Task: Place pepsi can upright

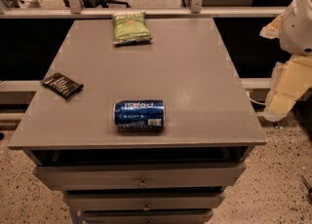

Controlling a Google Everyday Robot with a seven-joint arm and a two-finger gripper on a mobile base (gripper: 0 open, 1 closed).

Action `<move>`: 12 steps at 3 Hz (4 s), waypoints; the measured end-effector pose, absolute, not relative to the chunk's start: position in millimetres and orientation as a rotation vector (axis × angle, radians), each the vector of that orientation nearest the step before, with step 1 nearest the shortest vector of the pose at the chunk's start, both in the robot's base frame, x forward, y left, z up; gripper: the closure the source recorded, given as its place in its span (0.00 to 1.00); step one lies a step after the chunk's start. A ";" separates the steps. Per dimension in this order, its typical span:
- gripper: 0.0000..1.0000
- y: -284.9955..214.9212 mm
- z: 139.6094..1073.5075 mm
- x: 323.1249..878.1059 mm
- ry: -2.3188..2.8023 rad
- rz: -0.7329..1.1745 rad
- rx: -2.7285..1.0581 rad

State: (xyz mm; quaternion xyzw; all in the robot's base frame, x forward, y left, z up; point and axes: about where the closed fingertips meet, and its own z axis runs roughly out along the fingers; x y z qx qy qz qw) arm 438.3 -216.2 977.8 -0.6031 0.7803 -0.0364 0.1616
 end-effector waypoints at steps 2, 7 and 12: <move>0.00 -181.9 968.1 442.5 2.215 -0.088 -1.731; 0.00 17.0 859.8 476.2 2.155 0.095 -1.827; 0.64 51.8 852.6 484.4 2.219 0.190 -1.760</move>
Offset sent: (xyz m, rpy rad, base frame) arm 0.0170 0.1357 -0.0500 0.0379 0.0557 0.0509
